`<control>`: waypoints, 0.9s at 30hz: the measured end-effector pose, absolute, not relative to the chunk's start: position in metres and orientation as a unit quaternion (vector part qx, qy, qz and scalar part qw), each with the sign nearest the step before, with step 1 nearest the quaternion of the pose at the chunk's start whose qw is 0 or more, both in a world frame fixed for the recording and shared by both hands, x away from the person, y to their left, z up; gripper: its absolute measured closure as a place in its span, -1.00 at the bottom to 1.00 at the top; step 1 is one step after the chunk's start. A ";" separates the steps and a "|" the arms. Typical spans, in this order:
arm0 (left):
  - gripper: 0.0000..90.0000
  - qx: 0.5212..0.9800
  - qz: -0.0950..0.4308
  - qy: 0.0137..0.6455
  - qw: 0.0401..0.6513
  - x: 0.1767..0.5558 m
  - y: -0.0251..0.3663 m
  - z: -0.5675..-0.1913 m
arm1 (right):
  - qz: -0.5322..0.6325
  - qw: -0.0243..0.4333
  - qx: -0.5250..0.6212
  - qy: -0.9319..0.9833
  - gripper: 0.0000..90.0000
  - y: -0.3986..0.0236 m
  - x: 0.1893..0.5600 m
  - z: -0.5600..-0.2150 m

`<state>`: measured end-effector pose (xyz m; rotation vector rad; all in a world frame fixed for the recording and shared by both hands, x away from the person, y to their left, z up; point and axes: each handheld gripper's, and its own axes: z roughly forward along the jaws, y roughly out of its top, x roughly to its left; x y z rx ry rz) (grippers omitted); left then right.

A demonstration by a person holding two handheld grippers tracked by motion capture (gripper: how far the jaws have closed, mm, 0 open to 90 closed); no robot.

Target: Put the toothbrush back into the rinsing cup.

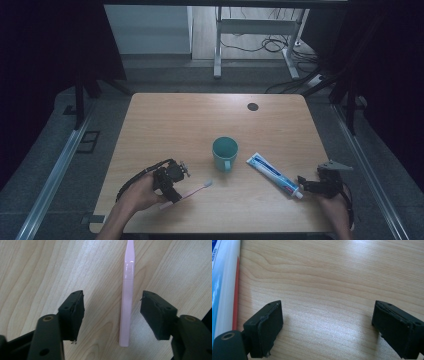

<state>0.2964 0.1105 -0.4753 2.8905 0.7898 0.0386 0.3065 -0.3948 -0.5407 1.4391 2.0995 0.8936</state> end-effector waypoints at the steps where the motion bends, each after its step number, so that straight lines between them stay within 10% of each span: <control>1: -0.13 0.962 0.013 0.263 0.072 0.296 0.110 -0.475 | 0.323 0.220 0.520 0.759 -0.78 -0.395 0.306 -0.541; 27: 0.54 0.970 -0.023 0.241 0.015 0.302 0.079 -0.491 | 0.323 0.220 0.520 0.759 -0.78 -0.395 0.307 -0.541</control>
